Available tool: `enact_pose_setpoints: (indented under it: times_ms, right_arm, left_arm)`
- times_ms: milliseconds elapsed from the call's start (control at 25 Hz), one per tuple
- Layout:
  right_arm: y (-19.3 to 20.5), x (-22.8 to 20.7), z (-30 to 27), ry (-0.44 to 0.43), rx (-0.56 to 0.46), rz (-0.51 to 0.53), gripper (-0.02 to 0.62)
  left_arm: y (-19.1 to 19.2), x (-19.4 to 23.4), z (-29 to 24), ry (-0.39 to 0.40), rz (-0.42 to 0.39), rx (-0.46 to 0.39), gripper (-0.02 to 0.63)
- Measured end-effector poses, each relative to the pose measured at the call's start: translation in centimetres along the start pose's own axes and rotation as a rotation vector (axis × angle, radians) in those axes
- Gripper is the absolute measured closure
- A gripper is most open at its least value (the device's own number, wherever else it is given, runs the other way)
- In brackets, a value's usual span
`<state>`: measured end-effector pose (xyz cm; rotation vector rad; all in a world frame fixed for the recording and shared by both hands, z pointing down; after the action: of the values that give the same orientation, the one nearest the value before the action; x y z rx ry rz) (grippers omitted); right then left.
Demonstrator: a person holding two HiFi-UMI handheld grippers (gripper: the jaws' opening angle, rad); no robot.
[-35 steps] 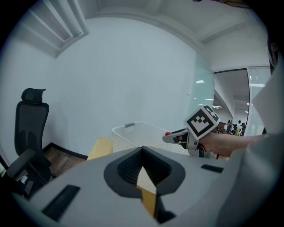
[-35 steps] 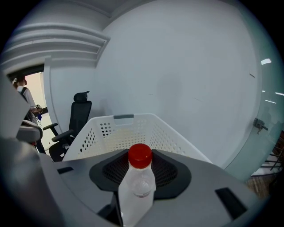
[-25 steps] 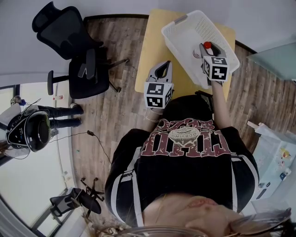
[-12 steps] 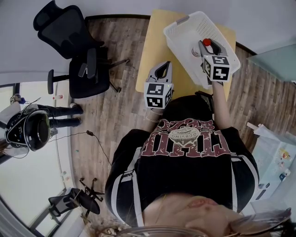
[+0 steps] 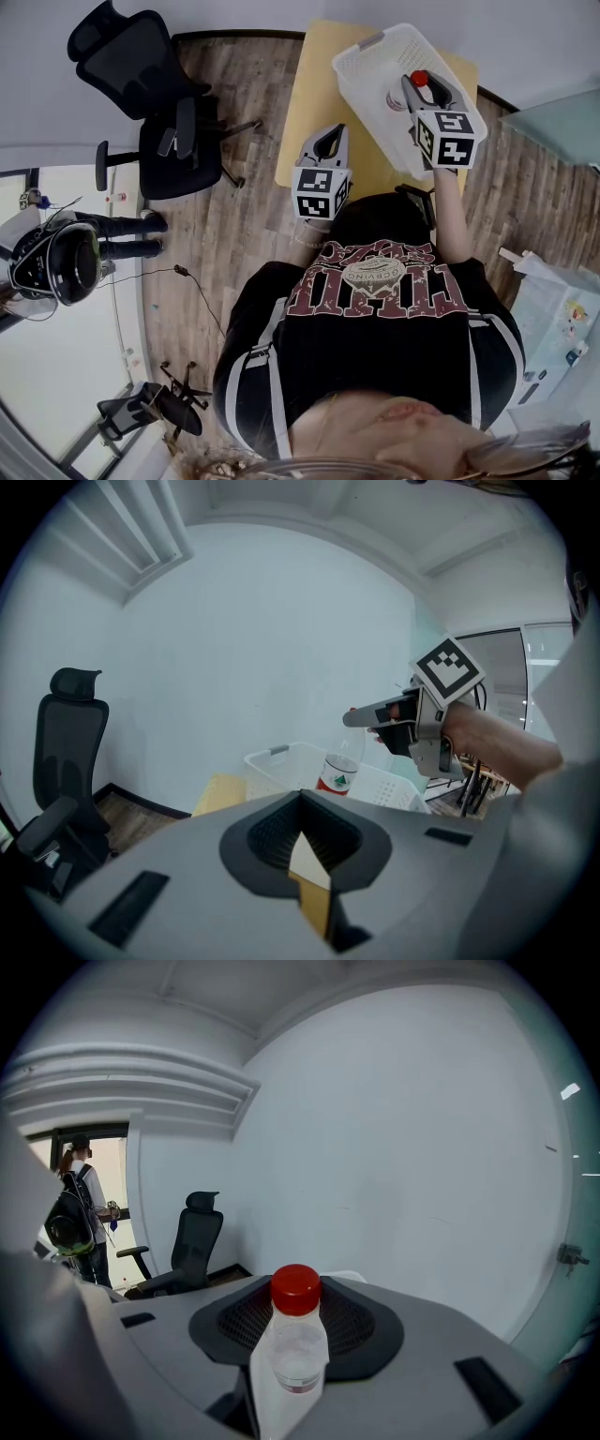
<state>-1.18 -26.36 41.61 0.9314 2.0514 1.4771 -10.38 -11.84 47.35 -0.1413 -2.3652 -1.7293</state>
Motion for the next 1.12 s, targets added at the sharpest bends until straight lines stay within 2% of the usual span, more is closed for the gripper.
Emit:
enact_pose_setpoints:
  times_ms: [800, 1120]
  right_arm:
    - [-7.2, 3.4, 2.0, -0.135, -0.138, 0.030, 0.428]
    - [-8.5, 4.8, 2.4, -0.176, -0.166, 0.048, 0.428]
  left_arm:
    - [0.3, 0.7, 0.6, -0.010, 0.016, -0.006, 0.558]
    - [0.7, 0.9, 0.8, -0.016, 0.025, -0.005, 0.558]
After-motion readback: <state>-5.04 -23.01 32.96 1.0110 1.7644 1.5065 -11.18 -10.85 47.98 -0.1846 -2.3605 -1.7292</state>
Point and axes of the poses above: the fingertips, and each gripper's own axes: z backward along the fingers, x to its left, y out of its underside, the point moved 1 cm from there along z, backward along the fingers, and after that the axes turned 5 degrees about -x, right-handed, at the moved point
